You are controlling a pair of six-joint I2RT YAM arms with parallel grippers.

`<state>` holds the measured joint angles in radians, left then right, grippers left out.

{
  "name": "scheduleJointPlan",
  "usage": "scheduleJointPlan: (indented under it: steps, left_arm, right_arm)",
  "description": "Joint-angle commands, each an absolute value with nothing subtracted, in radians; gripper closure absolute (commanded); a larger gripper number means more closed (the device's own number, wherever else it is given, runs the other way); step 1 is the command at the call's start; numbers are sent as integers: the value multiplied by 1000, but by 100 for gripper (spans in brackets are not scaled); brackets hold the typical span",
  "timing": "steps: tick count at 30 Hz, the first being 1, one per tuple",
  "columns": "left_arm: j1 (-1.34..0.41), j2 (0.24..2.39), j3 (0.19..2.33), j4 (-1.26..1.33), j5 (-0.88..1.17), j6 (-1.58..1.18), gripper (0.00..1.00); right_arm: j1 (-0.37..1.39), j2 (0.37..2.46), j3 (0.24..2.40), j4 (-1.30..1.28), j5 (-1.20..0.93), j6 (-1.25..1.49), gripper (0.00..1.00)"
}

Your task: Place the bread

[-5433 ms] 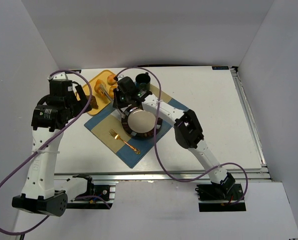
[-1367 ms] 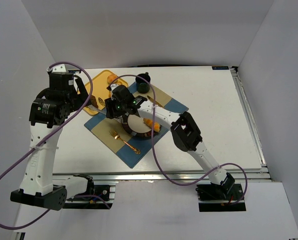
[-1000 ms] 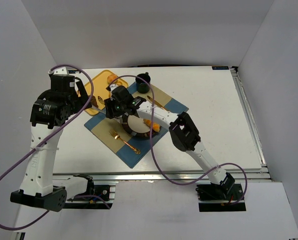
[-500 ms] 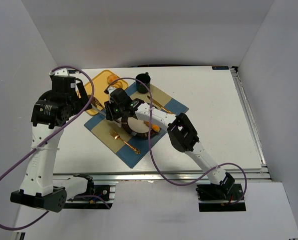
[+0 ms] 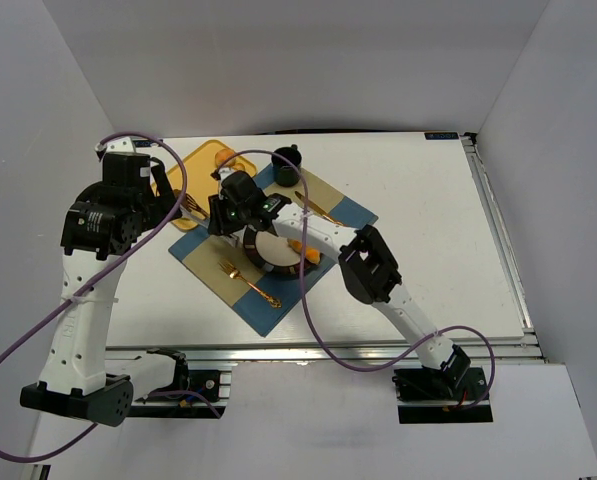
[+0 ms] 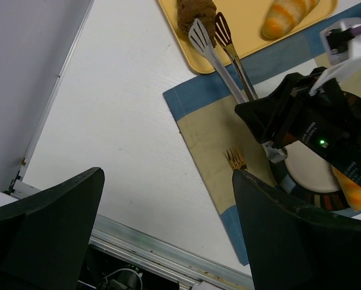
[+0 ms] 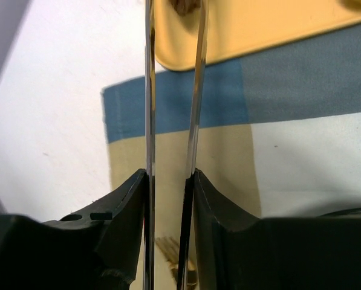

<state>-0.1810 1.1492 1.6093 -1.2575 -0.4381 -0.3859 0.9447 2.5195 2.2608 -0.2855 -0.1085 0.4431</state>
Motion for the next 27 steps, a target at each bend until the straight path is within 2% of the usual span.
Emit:
scheduleJointPlan:
  steps: [1, 6, 15, 22, 27]
  left_arm:
    - [-186, 1124, 1632, -1264, -468, -396, 2]
    - [-186, 1129, 1663, -1266, -485, -400, 2]
    - [-184, 1143, 1709, -1243, -497, -414, 2]
    - [-186, 1152, 1732, -1212, -482, -423, 2]
    - [-186, 1146, 1717, -1210, -465, -423, 2]
  right_arm:
    - [950, 2369, 2279, -187, -124, 495, 85]
    - [948, 2290, 2254, -210, -110, 491, 85]
    - [943, 2018, 2018, -343, -31, 448, 86]
    - [937, 1634, 1633, -388, 70, 466, 87]
    - [933, 1477, 1427, -431, 130, 518, 87]
